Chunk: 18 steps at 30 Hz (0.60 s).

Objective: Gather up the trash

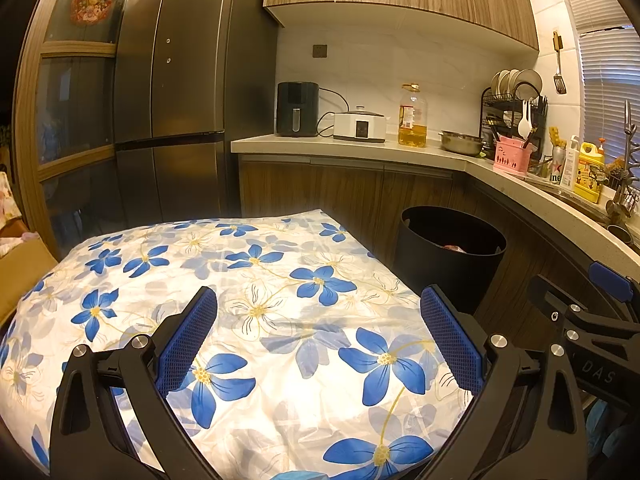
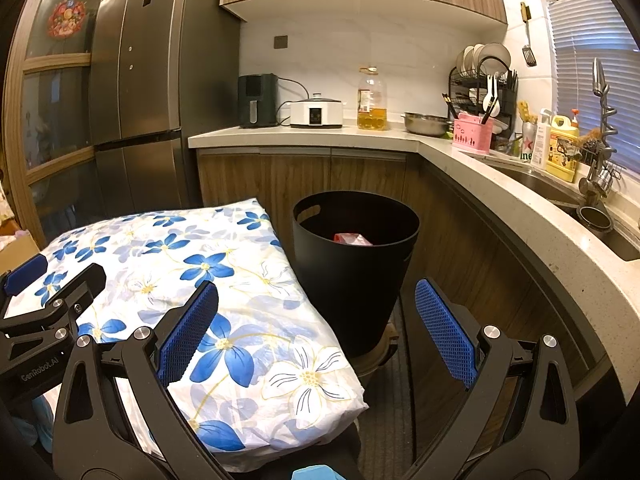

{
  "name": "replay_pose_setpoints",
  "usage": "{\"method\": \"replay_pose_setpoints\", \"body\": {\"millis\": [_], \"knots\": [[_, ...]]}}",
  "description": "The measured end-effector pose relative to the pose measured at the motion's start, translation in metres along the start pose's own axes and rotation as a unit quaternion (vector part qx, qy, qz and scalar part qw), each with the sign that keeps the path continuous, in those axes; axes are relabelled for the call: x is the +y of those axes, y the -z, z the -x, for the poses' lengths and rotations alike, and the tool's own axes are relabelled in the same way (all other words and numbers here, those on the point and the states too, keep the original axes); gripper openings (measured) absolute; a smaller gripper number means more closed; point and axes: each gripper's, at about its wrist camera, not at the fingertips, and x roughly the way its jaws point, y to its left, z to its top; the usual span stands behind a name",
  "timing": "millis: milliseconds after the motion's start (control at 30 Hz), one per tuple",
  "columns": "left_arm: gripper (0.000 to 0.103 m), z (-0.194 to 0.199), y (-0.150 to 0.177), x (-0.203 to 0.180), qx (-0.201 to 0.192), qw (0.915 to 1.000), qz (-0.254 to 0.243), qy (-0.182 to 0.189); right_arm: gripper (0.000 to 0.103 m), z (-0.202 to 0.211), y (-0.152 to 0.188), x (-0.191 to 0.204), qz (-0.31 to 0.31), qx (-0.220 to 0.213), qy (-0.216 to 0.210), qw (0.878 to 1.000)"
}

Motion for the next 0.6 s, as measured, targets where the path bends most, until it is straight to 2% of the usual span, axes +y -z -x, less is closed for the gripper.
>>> {"method": "replay_pose_setpoints", "body": {"millis": [600], "knots": [[0.097,0.0013,-0.0021,-0.0006,-0.002,1.0,-0.002,0.0,0.098,0.0004,-0.0005,0.0006,0.0,-0.001,0.0,1.0]]}}
